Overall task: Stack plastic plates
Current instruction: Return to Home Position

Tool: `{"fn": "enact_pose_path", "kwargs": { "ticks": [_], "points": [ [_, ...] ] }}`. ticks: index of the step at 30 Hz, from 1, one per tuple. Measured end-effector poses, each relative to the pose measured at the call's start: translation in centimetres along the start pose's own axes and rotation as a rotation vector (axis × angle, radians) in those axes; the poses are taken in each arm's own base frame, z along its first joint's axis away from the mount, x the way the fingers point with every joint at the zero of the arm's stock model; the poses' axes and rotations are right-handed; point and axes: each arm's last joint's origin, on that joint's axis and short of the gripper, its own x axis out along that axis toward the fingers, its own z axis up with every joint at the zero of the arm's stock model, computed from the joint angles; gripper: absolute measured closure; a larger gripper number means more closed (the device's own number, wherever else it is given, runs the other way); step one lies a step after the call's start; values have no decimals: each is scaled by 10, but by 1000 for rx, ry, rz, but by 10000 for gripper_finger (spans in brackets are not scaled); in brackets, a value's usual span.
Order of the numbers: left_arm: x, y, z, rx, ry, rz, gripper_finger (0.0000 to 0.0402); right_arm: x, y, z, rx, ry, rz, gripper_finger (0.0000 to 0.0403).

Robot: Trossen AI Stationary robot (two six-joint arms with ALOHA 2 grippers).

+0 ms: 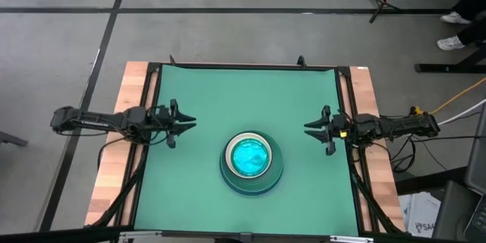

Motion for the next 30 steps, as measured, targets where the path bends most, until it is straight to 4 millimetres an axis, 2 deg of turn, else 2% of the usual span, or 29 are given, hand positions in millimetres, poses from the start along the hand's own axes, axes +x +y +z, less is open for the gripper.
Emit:
{"fn": "enact_pose_path", "kwargs": {
  "ticks": [10,15,18,23,26,30],
  "points": [
    [-5,0,2,38,-20,-22,310,1,0,-6,6,-5,25,299],
    [-9,0,3,37,-36,-24,312,0,0,-6,5,-10,35,329],
    [-11,1,2,37,-33,-24,326,0,0,-6,5,-12,37,356],
    [-14,2,0,39,-23,-23,374,0,0,-6,4,-9,37,394],
    [-15,1,1,43,-25,-40,397,0,0,-6,4,-9,38,400],
    [-15,1,0,46,-23,-37,397,0,0,-6,4,-8,38,397]
  ]
}}
